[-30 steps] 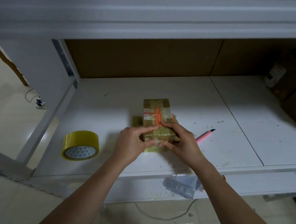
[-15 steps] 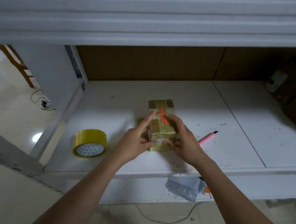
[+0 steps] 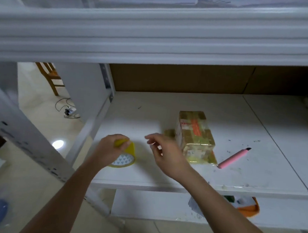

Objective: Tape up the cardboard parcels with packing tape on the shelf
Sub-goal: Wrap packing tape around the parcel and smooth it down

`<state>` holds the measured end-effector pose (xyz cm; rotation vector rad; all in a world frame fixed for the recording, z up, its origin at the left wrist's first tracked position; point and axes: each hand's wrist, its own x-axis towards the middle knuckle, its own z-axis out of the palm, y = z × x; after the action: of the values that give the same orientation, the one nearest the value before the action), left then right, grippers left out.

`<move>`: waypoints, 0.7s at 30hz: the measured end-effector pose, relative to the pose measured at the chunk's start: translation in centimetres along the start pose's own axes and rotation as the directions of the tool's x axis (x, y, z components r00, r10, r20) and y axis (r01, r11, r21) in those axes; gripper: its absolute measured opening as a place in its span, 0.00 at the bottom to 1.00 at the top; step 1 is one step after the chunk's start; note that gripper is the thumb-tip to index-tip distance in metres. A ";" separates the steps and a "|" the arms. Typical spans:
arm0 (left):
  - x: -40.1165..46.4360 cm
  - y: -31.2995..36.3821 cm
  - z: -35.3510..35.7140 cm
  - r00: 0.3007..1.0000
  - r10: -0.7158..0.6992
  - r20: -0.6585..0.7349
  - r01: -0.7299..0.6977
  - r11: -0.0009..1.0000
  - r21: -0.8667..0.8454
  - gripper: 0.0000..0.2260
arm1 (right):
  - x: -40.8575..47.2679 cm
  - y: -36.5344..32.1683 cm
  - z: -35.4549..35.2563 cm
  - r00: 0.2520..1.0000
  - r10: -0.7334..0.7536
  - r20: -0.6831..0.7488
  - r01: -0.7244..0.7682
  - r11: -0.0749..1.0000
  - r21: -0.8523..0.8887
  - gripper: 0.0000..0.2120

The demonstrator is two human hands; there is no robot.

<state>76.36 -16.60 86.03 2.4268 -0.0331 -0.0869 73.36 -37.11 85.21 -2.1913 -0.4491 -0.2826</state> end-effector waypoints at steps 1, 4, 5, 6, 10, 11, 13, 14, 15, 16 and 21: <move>-0.3 -0.3 0.0 1.000 -0.001 -0.006 0.000 0.997 -0.081 0.08 | 0.4 0.8 1.8 0.997 0.058 0.051 -0.058 0.998 -0.014 0.14; -0.7 -0.7 -0.3 1.000 -0.017 -0.001 0.017 0.974 -0.224 0.05 | 1.1 3.3 5.4 0.956 0.227 0.185 -0.207 0.971 -0.122 0.17; -0.8 -0.8 -0.4 1.000 -0.017 0.005 0.018 0.969 -0.245 0.05 | 1.0 3.7 6.0 0.948 0.241 0.206 -0.206 0.962 -0.178 0.17; -0.8 -0.9 -0.4 1.000 -0.019 0.011 0.021 0.965 -0.263 0.05 | 1.0 4.0 6.5 0.941 0.249 0.229 -0.206 0.959 -0.194 0.17; -0.6 -1.6 -0.7 0.999 -0.029 0.032 0.038 0.951 -0.308 0.04 | 1.6 4.7 7.4 0.904 0.281 0.321 -0.209 0.948 -0.241 0.17; -0.6 -1.8 -0.7 0.999 -0.033 0.040 0.044 0.948 -0.315 0.04 | 1.9 4.6 7.3 0.902 0.293 0.316 -0.224 0.946 -0.236 0.15; -0.5 -2.1 -0.8 0.998 -0.042 0.051 0.056 0.941 -0.334 0.05 | 2.2 4.5 7.1 0.914 0.272 0.302 -0.200 0.948 -0.248 0.10; -0.5 -2.2 -0.8 0.998 -0.045 0.055 0.061 0.938 -0.342 0.05 | 2.3 4.5 6.8 0.928 0.250 0.276 -0.177 0.948 -0.264 0.08; -0.5 -2.2 -0.8 0.997 -0.044 0.056 0.061 0.936 -0.347 0.05 | 2.3 4.4 6.7 0.943 0.226 0.245 -0.155 0.949 -0.276 0.07; -0.4 -2.3 -0.7 0.997 -0.044 0.057 0.062 0.933 -0.355 0.05 | 2.3 4.5 6.5 0.947 0.212 0.242 -0.138 0.947 -0.290 0.08; -0.3 -2.3 -1.4 0.996 -0.034 0.078 0.059 0.937 -0.343 0.04 | 2.1 4.4 6.4 0.961 0.248 0.120 -0.200 0.929 -0.313 0.09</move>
<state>76.16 -13.96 85.63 2.0719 0.0078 -0.1852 77.34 -34.09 78.96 -2.5475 -0.2467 -0.0525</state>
